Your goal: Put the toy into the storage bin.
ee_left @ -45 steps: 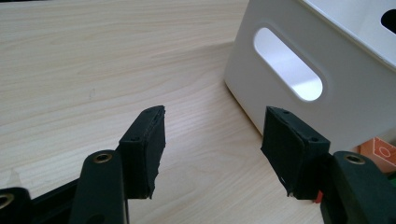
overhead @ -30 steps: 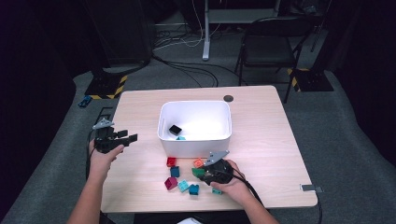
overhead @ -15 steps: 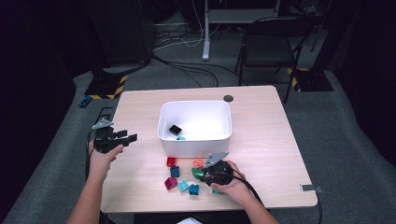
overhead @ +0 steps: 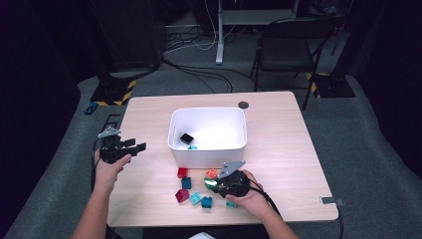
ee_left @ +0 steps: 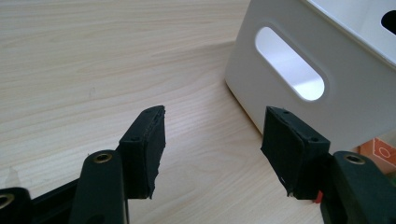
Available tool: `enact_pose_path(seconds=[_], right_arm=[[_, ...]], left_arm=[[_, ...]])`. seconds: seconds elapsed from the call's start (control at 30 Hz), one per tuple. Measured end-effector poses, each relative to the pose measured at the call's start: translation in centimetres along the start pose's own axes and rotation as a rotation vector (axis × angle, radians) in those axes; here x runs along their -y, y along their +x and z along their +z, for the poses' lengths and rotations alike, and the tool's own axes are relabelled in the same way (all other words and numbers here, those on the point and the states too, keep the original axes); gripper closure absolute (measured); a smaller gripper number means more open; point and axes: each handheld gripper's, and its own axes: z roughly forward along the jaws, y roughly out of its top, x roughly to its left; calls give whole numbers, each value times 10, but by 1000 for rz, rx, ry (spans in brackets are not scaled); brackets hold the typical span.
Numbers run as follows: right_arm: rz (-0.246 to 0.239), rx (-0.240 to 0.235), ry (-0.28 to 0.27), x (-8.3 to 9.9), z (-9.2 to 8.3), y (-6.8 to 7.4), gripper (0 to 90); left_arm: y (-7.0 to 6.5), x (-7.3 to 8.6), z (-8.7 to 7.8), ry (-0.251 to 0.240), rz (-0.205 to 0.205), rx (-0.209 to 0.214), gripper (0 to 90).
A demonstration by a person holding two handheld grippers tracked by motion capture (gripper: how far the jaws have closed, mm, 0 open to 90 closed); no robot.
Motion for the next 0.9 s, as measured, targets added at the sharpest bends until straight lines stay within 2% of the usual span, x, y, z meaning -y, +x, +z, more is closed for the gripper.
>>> enact_pose_path(seconds=[0.37,0.63,0.9], right_arm=[[-27,-22,-7,-11,-14,1,660],[-7,-45,-10,-17,-23,-1,661],[-36,-52,-9,-31,-38,-2,660]], left_arm=[[-1,0,1,6,0,0,394],[-1,0,0,8,3,0,394],[-1,0,0,8,1,0,395]])
